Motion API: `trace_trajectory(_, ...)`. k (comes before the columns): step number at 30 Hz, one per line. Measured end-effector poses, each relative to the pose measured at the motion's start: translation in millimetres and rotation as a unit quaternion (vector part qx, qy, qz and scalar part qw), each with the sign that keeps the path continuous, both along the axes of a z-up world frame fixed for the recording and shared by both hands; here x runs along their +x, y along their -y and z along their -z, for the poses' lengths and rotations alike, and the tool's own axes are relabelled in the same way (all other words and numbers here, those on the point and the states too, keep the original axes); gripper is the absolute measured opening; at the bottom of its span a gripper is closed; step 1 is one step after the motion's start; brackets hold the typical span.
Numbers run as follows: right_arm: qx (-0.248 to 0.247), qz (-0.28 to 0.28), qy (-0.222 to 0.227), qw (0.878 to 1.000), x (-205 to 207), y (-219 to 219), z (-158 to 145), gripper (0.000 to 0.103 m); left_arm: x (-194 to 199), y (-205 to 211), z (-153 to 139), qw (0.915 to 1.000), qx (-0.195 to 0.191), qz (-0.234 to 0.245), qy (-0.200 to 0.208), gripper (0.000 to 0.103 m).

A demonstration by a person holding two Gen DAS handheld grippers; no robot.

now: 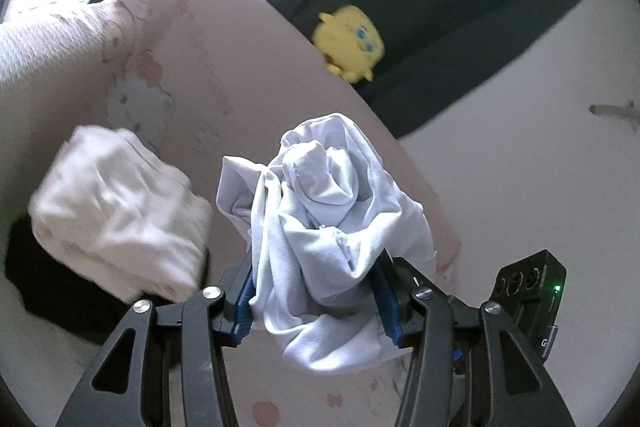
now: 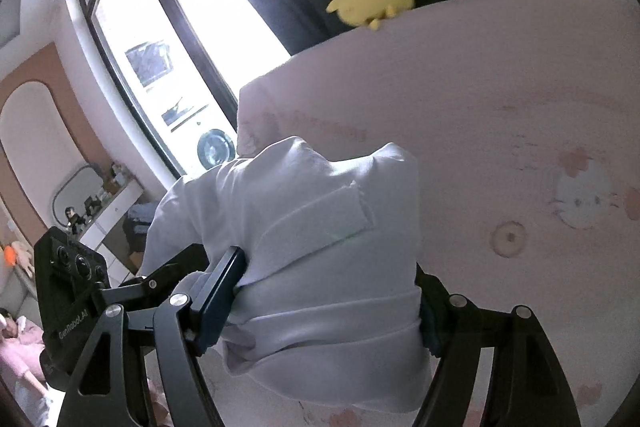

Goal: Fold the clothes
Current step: 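Carry the white bundle with both grippers toward the folded clothes stack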

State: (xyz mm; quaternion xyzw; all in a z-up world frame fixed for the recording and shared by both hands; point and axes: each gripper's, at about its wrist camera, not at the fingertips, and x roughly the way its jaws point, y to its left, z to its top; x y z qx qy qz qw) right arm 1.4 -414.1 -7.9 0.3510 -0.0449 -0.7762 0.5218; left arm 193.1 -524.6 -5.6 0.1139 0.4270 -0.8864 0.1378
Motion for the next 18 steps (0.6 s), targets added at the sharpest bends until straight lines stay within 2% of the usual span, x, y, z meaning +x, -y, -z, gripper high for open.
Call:
trace_trajectory(5,-0.003,-0.020,0.023,1.000,-14,58,8,0.075,5,46,-1,0.9995,-0.012,-0.020,0.020,0.047)
trace_trajectory(9,0.003,-0.038,0.040,0.998,-23,101,19,0.075,6,82,12,0.9987,-0.008,-0.035,0.036,0.047)
trace_trajectory(14,0.020,-0.050,0.054,0.997,-29,139,43,0.075,13,105,40,0.9976,0.014,-0.051,0.045,0.047)
trace_trajectory(18,0.032,-0.054,0.052,0.997,-32,152,57,0.075,13,118,59,0.9972,0.035,-0.049,0.045,0.047)
